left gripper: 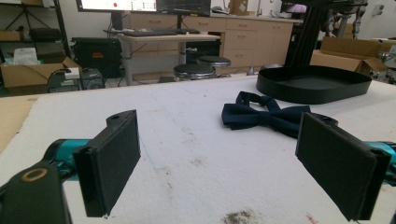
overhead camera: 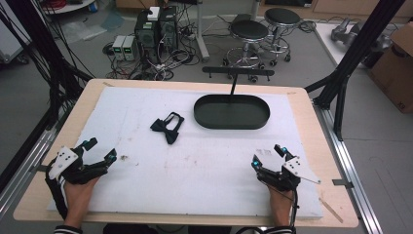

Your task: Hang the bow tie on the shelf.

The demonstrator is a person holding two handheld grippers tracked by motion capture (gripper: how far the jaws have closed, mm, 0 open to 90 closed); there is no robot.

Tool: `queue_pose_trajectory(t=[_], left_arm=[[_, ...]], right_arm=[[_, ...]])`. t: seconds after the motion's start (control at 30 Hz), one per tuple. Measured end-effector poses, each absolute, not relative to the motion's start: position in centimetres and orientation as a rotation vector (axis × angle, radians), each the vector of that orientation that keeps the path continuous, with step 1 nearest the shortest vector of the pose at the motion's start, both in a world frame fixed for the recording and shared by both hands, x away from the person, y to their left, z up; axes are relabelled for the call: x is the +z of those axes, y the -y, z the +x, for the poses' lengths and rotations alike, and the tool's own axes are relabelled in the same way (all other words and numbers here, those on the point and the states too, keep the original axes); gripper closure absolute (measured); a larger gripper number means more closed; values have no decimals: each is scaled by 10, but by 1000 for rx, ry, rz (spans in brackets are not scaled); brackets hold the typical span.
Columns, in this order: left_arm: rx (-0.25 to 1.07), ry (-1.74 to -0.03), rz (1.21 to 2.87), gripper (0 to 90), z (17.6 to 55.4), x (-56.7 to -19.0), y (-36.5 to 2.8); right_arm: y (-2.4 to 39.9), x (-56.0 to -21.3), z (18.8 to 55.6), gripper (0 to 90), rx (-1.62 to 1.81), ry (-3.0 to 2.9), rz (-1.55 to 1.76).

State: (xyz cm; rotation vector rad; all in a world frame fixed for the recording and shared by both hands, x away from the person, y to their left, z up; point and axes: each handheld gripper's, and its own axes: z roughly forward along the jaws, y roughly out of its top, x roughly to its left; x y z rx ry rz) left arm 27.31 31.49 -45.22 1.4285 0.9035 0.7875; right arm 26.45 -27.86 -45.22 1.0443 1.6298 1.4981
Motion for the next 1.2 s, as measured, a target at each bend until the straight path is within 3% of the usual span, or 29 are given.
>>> queue_pose_trajectory(t=[1.2], left_arm=[[793,-954,1520,141,285,-438,-305]], right_arm=[[280,-452,264,114,1507,-1615,1050]])
